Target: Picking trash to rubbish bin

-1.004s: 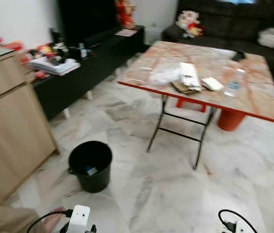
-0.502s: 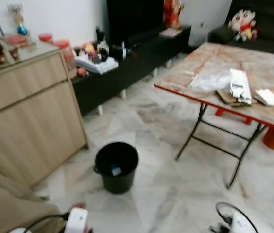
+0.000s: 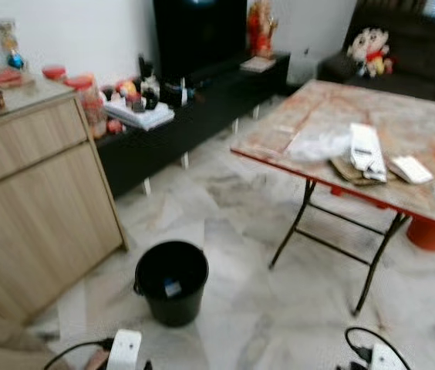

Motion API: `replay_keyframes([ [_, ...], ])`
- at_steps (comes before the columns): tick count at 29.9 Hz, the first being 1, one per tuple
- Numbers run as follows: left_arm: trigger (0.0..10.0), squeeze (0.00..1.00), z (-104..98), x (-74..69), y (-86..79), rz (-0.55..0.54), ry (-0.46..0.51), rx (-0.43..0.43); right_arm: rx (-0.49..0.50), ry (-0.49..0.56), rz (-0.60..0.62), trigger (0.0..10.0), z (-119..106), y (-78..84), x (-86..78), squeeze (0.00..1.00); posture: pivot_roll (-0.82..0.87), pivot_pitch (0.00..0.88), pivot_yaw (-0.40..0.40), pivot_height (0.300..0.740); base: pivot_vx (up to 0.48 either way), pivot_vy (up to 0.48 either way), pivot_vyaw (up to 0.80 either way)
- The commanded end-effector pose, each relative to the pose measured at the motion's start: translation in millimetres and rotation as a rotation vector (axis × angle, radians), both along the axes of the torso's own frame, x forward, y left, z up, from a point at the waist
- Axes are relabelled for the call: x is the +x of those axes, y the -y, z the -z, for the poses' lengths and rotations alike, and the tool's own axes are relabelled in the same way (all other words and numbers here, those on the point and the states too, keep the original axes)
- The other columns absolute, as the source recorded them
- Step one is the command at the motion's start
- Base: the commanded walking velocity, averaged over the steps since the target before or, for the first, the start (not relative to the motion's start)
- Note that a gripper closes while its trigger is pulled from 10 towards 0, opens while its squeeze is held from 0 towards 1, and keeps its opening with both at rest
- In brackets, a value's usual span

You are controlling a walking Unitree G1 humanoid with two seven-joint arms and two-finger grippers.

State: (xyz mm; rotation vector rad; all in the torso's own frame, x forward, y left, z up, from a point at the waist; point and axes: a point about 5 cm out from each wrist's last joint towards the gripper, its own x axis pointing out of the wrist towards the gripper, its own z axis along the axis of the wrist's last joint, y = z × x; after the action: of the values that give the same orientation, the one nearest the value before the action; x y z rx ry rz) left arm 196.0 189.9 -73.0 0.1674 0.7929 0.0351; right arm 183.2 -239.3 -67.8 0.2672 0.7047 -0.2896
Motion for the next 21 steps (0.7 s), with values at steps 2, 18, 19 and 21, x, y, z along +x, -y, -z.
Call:
replay_keyframes([
  [2, 10.0, 0.00, -2.3, 5.4, 5.8, 0.000, 0.021, -0.013, -0.014, -0.022, 0.026, 10.0, 1.1, 10.8, -8.0, 0.00, 0.05, 0.050, -0.049, 0.740, 0.315, 0.000, 0.00],
  [18, 10.0, 0.00, -2.1, 5.0, 6.6, -0.013, 0.023, -0.016, -0.028, -0.021, 0.010, 10.0, -0.7, 13.7, -6.1, 0.00, 0.05, 0.045, -0.056, 0.740, 0.316, 0.000, 0.00],
  [19, 10.0, 0.00, -2.1, 5.0, 6.6, -0.013, 0.024, -0.016, -0.027, -0.019, 0.009, 10.0, -0.9, 13.5, -5.8, 0.00, 0.05, 0.045, -0.056, 0.740, 0.315, 0.000, 0.00],
  [21, 10.0, 0.00, -2.1, 5.0, 6.8, -0.014, 0.024, -0.016, -0.025, -0.016, 0.009, 10.0, -1.0, 13.4, -5.6, 0.00, 0.05, 0.045, -0.056, 0.740, 0.317, 0.000, 0.00],
])
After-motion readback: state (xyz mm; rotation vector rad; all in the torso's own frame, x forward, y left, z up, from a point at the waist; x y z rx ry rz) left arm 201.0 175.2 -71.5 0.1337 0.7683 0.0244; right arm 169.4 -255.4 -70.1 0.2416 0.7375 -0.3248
